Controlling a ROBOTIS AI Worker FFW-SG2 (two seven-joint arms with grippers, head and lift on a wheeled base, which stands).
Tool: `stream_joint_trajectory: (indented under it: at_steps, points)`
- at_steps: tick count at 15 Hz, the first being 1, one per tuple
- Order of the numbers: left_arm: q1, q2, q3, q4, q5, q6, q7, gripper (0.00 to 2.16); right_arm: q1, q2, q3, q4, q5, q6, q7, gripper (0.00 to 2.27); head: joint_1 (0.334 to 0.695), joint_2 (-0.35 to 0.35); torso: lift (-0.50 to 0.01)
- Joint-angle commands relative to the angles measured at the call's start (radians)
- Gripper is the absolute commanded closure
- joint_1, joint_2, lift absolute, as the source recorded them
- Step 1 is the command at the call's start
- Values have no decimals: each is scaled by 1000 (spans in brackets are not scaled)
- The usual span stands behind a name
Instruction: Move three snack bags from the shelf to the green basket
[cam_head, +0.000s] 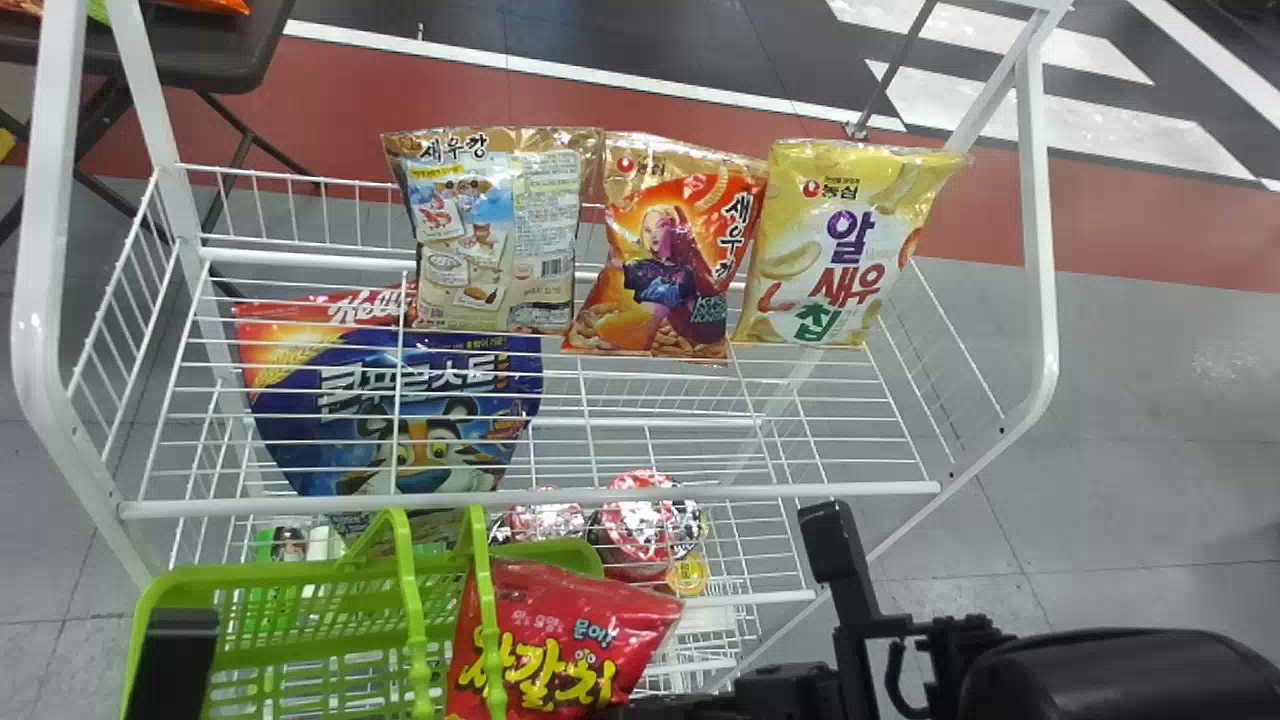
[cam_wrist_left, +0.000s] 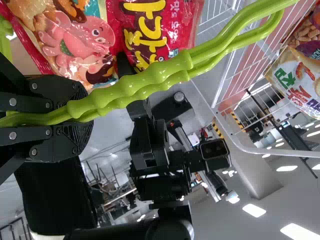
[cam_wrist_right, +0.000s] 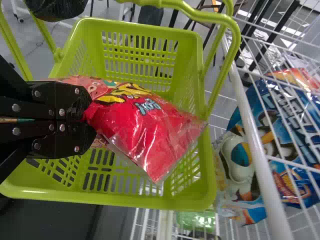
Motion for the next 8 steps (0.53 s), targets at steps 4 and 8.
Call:
stream_joint_trajectory:
  at_steps: [4,8]
  points:
    - [-9,2,12,2,10,9,-3,1821,-50,1,126,63,200,4,-63,16,695,-350,-47]
    - [-11,2,27,2,10,34,-4,1818,-45,-5,80,-34,214,9,-57,53,695,-350,-47]
